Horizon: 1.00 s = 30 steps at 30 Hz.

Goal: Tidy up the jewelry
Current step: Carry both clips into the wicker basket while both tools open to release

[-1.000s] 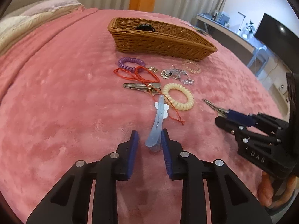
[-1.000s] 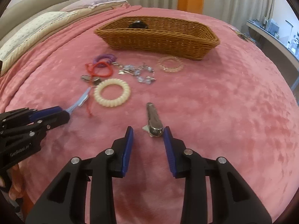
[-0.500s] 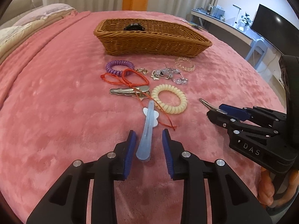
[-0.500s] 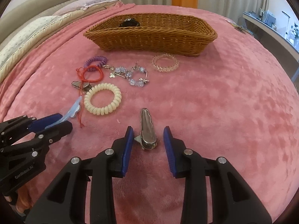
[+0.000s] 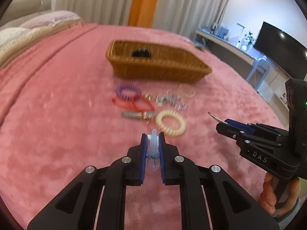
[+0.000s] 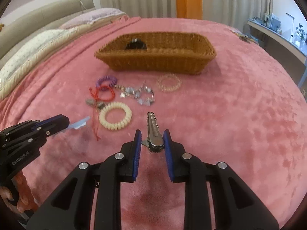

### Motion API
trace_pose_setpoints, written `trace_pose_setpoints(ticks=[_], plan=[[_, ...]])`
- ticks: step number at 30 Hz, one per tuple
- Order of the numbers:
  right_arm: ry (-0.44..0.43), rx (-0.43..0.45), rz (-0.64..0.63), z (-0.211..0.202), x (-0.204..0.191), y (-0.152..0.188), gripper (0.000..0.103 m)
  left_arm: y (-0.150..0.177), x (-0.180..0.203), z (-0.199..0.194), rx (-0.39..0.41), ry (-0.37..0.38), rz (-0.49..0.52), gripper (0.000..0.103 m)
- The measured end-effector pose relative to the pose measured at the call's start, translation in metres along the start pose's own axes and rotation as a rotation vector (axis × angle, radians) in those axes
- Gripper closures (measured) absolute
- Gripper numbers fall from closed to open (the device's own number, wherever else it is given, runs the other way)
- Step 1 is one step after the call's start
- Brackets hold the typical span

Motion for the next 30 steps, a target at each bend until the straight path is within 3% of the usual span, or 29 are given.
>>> trace_pose_setpoints(ticks=[10,14,18,26,30], plan=[[0.014,0.115,-0.031,-0.027,0.002,-0.05,0.082,-0.054,0.008,-0.028,0.178,0.075,0.024,0.093],[0.029,0.148,-0.039,-0.021,0.006,-0.078,0.082,-0.082,0.01,-0.019,0.23,0.091,0.04,0.093],[0.035,0.17,-0.018,0.002,0.019,-0.113,0.082,-0.118,0.013,0.014,0.248,0.09,0.046,0.093],[-0.007,0.095,0.081,0.092,0.053,-0.162,0.082,-0.159,0.02,0.095,0.213,0.115,0.04,0.093],[0.005,0.055,0.081,0.125,0.059,-0.165,0.082,-0.16,0.016,0.144,0.119,0.164,0.026,0.093]])
Point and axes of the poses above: each gripper's, at about its wrist camera, not at the fingertips, and z roughly the way its jaws point, x to its right, y to its underside, the point moved 2 cm from there along z, roughly the way its jaws point, and after that the axes turned 6 degrees about x, right-handed, at the moved point
